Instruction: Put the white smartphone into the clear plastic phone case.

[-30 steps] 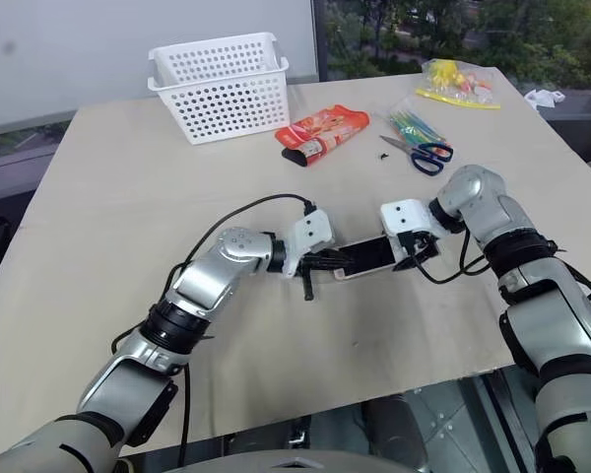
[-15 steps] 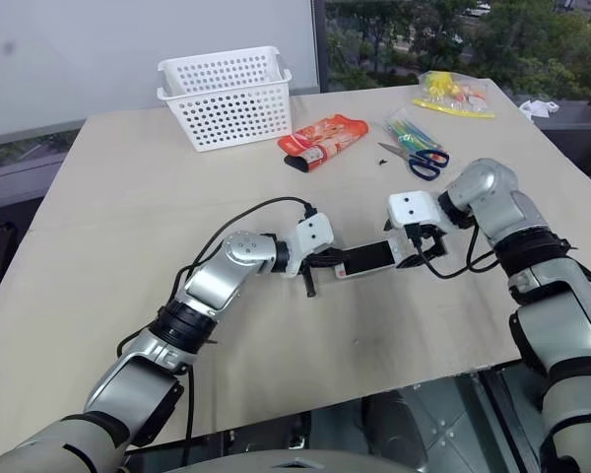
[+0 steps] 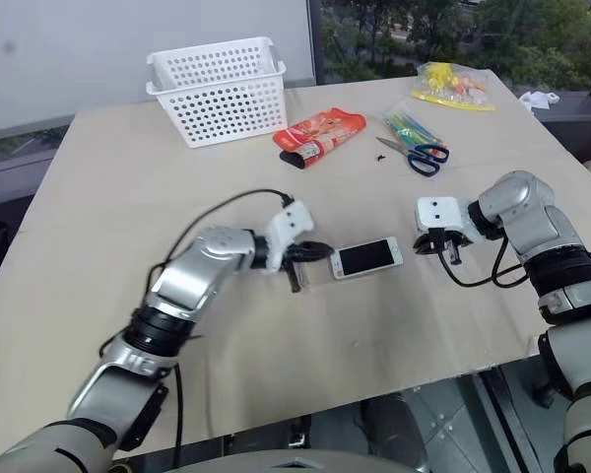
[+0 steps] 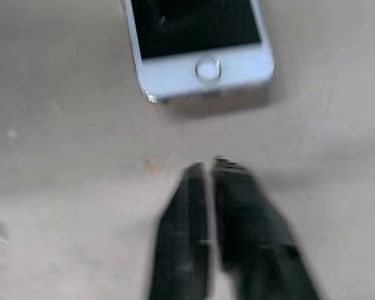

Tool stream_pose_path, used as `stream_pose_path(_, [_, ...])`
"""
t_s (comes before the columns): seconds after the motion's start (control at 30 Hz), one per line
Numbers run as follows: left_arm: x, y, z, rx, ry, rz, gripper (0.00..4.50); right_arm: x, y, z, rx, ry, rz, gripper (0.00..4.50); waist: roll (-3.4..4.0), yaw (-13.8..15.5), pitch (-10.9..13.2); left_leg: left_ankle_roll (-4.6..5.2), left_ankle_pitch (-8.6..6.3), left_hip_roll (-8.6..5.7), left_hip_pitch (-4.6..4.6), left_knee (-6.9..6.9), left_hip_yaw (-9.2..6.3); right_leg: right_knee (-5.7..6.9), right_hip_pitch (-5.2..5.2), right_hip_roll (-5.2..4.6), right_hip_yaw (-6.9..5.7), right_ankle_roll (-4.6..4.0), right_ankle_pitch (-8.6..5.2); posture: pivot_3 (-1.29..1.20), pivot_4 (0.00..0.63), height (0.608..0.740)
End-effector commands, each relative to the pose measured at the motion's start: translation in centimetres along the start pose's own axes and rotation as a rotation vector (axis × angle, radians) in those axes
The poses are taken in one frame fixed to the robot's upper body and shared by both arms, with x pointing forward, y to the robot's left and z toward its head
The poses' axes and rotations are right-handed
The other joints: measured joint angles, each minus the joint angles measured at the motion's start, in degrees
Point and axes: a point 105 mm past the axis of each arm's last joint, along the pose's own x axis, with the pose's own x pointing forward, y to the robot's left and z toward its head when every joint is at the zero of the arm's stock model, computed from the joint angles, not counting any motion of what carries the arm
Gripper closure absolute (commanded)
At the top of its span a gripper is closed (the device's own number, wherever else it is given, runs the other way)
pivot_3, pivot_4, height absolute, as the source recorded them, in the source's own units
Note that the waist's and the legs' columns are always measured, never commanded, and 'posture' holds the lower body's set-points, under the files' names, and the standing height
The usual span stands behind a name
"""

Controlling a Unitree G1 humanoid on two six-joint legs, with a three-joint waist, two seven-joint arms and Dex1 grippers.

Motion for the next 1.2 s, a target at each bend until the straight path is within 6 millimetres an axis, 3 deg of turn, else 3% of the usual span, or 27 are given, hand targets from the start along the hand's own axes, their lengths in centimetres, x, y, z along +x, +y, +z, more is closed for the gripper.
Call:
stream_pose_path(0.03, [-2.7, 0.8, -0.2, 0.040, 0.049, 0.054, 4.50, -0.2, -0.7, 1.0, -0.062, 0.006, -0.046, 4.39, 0.00, 0.0, 0.0, 0.00, 0.00, 0.00, -0.11, -0.05, -0.02, -0.01, -0.13, 0.02, -0.01, 0.00, 0.00, 0.00, 0.150, 0.740])
stream_pose_path(0.23, [-3.8, -0.3, -2.5, -0.008, 0.138, 0.035, 4.50, 0.4, -0.5, 1.8, -0.096, 0.001, -0.035, 4.39, 0.02, 0.4, 0.0, -0.01, 0.00, 0.02, -0.61, -0.14, -0.07, -0.11, -0.52, 0.02, -0.09, 0.00, 0.00, 0.00, 0.150, 0.740])
stream_pose_path(0.53, [-0.6, -3.9, -3.4, -0.034, 0.178, -0.095, 4.50, 1.9, 0.2, 4.2, -0.137, -0.039, 0.003, 4.39, 0.02, 1.3, 0.0, 0.00, 0.00, -0.10, -0.65, -0.01, 0.06, -0.26, -0.43, -0.06, -0.02, 0.01, 0.00, 0.00, 0.150, 0.740])
stream_pose_path(0.63, [-0.3, -4.0, -3.8, -0.023, 0.197, -0.090, 4.50, 2.1, 0.3, 4.3, -0.137, -0.039, 0.008, 4.39, 0.02, 1.8, 0.0, 0.00, 0.00, -0.11, -0.64, -0.01, 0.12, -0.24, -0.41, -0.04, -0.09, 0.00, 0.00, 0.00, 0.150, 0.740])
stream_pose_path(1.2, [1.7, -6.0, -3.3, -0.053, 0.152, -0.125, 4.50, 4.7, 2.7, 8.3, -0.067, -0.101, 0.022, 4.39, 0.06, 2.2, -0.1, 0.00, 0.00, -0.13, -0.47, 0.34, 0.02, -0.25, 0.00, -0.07, -0.28, -0.04, -0.02, 0.00, 0.150, 0.740])
